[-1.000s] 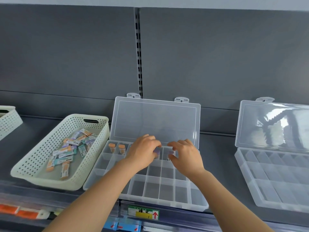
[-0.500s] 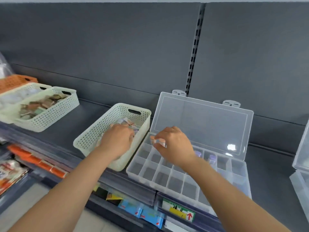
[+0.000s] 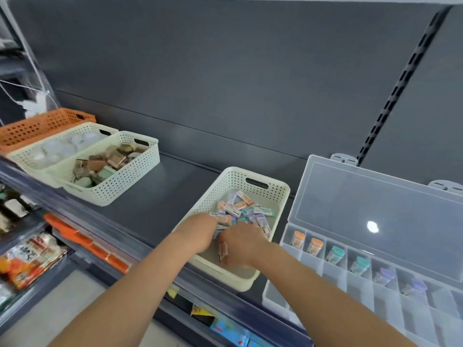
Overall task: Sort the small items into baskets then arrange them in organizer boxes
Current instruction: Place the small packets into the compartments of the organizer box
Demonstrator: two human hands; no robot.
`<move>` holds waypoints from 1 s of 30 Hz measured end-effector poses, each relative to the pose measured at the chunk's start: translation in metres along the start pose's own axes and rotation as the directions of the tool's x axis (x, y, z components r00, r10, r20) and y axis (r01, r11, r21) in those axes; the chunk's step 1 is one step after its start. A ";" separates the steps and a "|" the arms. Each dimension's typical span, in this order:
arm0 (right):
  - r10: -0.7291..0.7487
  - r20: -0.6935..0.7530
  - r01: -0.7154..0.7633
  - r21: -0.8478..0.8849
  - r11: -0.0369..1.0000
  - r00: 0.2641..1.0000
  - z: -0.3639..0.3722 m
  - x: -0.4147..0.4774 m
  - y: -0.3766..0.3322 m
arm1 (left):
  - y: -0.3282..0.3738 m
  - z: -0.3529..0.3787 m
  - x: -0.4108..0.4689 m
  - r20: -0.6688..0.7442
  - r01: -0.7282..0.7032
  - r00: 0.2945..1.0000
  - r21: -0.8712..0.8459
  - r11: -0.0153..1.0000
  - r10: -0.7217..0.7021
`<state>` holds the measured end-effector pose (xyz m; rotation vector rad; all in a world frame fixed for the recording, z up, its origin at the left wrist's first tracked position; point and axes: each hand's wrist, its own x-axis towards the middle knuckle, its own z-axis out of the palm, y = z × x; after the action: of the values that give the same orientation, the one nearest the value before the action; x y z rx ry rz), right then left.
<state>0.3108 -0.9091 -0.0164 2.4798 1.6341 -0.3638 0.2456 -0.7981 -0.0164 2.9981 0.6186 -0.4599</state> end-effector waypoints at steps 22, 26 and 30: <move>-0.033 0.024 0.023 0.326 0.945 0.999 -0.007 -0.009 -0.003 | -0.017 -0.023 -0.015 -0.277 -0.078 0.953 -0.610 0.788 -0.120; -0.068 -0.054 0.081 0.311 0.947 0.996 -0.009 -0.019 -0.001 | -0.009 -0.024 -0.028 -0.313 -0.056 0.929 -0.648 0.760 -0.199; -0.032 -0.143 0.085 0.381 0.921 0.989 -0.015 -0.037 0.009 | 0.004 -0.021 -0.040 -0.335 -0.056 0.905 -0.703 0.709 -0.261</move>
<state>0.3069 -0.9412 0.0081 2.7953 1.8467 -0.5907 0.2173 -0.8145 0.0151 2.3021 0.7720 0.3750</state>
